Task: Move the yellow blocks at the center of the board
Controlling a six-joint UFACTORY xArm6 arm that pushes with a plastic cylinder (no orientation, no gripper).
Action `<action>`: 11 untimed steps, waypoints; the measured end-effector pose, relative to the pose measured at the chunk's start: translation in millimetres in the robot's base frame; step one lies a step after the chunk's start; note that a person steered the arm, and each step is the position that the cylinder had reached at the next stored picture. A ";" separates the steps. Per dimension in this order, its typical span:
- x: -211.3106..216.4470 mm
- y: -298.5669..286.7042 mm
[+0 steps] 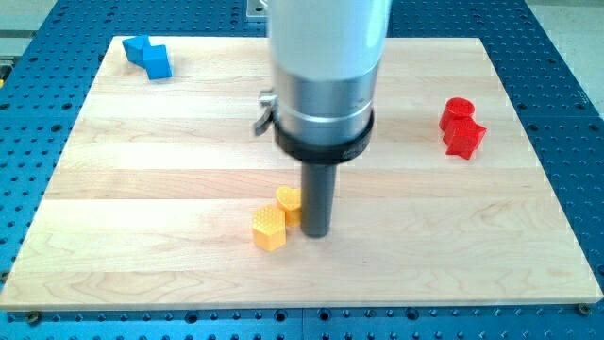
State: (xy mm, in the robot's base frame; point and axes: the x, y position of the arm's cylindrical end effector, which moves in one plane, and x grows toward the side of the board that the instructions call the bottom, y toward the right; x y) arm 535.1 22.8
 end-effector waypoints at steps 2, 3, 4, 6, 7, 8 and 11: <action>14.3 -5.0; 81.1 -30.9; 66.1 -56.3; 34.0 -27.0; 51.4 -92.0; -4.8 -61.3; -4.6 149.7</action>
